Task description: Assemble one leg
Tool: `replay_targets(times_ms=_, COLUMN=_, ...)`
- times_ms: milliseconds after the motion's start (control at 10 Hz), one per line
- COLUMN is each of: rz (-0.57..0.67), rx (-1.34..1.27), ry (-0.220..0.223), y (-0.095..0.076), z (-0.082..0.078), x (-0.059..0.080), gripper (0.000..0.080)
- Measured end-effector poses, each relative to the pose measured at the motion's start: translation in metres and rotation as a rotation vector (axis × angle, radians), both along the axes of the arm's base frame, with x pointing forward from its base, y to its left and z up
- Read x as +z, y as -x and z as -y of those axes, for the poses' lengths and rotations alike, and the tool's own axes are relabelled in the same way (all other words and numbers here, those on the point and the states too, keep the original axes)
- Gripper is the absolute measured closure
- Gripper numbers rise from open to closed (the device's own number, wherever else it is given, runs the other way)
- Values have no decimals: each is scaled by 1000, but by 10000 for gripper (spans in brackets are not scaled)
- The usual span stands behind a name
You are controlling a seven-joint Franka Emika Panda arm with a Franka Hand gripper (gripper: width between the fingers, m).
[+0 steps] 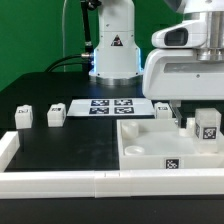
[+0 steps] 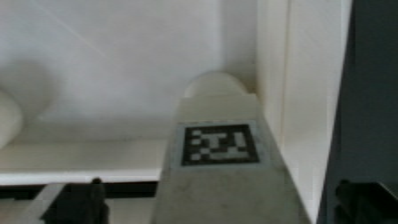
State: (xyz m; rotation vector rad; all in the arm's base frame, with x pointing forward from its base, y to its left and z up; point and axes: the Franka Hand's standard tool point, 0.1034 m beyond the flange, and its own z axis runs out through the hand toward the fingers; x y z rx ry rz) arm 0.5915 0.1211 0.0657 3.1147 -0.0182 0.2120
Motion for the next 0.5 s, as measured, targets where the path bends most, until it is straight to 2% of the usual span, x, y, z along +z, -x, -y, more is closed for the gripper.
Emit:
replay_targets(times_ms=100, rz=0, rx=-6, ry=-1, y=0, z=0, x=0, gripper=348)
replay_targets(times_ms=200, rz=0, rx=-6, ry=-1, y=0, z=0, x=0, gripper=348)
replay_targets(times_ms=300, rz=0, rx=-6, ry=-1, y=0, z=0, x=0, gripper=513)
replay_targets(times_ms=500, rz=0, rx=-8, ry=-1, y=0, z=0, x=0, gripper=509)
